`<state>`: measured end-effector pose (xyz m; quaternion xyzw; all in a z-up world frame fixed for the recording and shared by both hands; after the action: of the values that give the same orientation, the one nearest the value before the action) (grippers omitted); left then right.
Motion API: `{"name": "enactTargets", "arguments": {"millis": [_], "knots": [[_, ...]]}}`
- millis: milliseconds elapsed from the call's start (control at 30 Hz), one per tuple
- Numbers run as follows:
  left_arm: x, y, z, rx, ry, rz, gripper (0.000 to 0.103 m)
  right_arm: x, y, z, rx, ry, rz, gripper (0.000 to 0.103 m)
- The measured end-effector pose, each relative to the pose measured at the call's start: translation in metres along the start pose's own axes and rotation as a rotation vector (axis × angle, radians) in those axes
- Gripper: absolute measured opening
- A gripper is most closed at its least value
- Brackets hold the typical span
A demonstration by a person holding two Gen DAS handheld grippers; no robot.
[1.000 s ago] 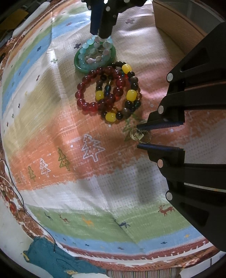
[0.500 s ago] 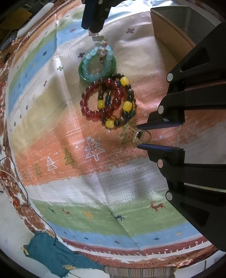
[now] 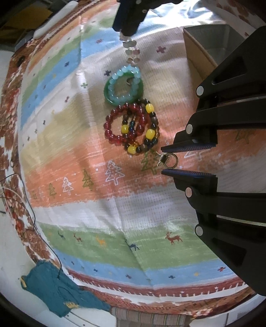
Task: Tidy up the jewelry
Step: 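Lift the gold charm and blue bracelet and carry both toward the silver tin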
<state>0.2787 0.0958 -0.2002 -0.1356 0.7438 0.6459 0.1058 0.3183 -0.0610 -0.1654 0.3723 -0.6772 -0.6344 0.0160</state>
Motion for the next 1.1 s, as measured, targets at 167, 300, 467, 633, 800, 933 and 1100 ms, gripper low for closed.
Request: {"name": "enactTargets", "arguments": {"millis": [167, 300, 467, 633, 800, 933, 1100], "knots": [[0.002, 0.015, -0.009, 0.011, 0.007, -0.048, 0.016, -0.001, 0.019, -0.002, -0.001, -0.024, -0.056, 0.015], [0.003, 0.027, -0.018, 0.014, 0.011, -0.082, 0.016, 0.001, 0.027, -0.006, 0.043, -0.021, -0.091, 0.015], [0.004, 0.047, -0.030, 0.001, 0.003, -0.150, 0.016, 0.004, 0.035, -0.010, 0.079, -0.029, -0.120, 0.015], [0.007, 0.062, -0.044, 0.029, 0.008, -0.191, 0.016, 0.008, 0.045, -0.010, 0.064, -0.043, -0.153, 0.015], [0.012, 0.073, -0.053, 0.051, 0.004, -0.223, 0.016, 0.012, 0.062, -0.007, 0.024, -0.054, -0.201, 0.015], [0.018, 0.078, -0.058, 0.065, -0.002, -0.233, 0.016, 0.018, 0.073, -0.005, 0.022, -0.055, -0.222, 0.015], [0.026, 0.088, -0.070, 0.089, -0.017, -0.252, 0.016, 0.028, 0.086, -0.003, 0.007, -0.056, -0.236, 0.015]]}}
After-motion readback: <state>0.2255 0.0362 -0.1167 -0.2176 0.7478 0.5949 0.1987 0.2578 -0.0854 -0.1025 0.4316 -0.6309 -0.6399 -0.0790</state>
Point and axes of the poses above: each gripper's, at about its wrist camera, not at the fingertips, and y roughly against the way its jaws point, z to its left, x to its underside, the point moved 9 cm from there along -y, roughly the way its jaws point, and after that the axes turned 12 degrees about x, right-handed, at the moved point
